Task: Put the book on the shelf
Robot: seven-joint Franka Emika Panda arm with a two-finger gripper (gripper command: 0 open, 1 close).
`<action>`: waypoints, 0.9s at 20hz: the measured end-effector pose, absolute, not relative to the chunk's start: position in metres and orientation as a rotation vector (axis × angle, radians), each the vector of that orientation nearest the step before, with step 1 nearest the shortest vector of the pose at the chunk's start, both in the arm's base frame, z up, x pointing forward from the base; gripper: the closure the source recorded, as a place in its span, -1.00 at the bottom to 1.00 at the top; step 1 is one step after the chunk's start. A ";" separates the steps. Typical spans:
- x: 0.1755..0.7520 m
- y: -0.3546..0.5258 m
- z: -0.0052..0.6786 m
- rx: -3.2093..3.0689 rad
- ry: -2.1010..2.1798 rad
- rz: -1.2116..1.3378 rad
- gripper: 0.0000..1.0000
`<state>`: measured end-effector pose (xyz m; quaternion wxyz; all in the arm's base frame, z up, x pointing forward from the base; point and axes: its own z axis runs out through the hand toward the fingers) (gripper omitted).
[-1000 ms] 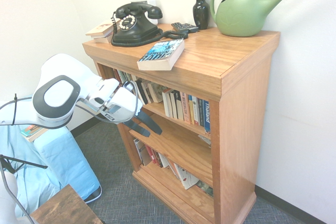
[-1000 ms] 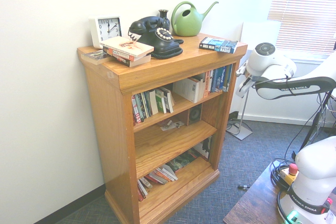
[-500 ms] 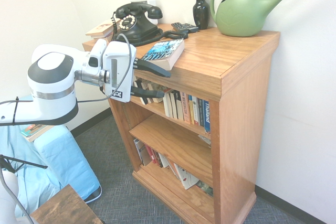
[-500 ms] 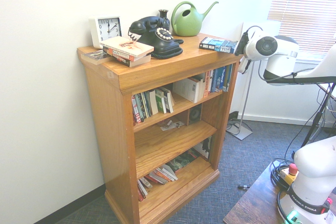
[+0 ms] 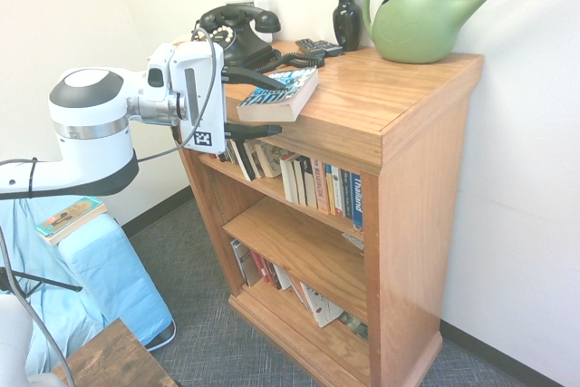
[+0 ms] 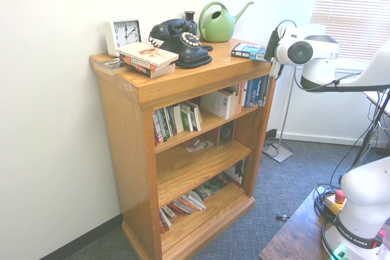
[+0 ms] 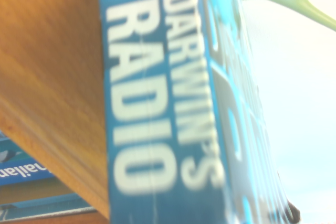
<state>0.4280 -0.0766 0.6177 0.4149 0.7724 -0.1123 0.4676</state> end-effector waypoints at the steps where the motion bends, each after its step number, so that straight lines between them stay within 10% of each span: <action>1: 0.432 -0.076 0.616 1.940 -0.280 1.171 -1.00; 13: 0.449 -0.069 0.607 1.920 -0.340 1.144 -1.00; 14: 0.449 -0.068 0.607 1.920 -0.342 1.144 1.00; 18: 0.449 -0.063 0.606 1.917 -0.346 1.141 1.00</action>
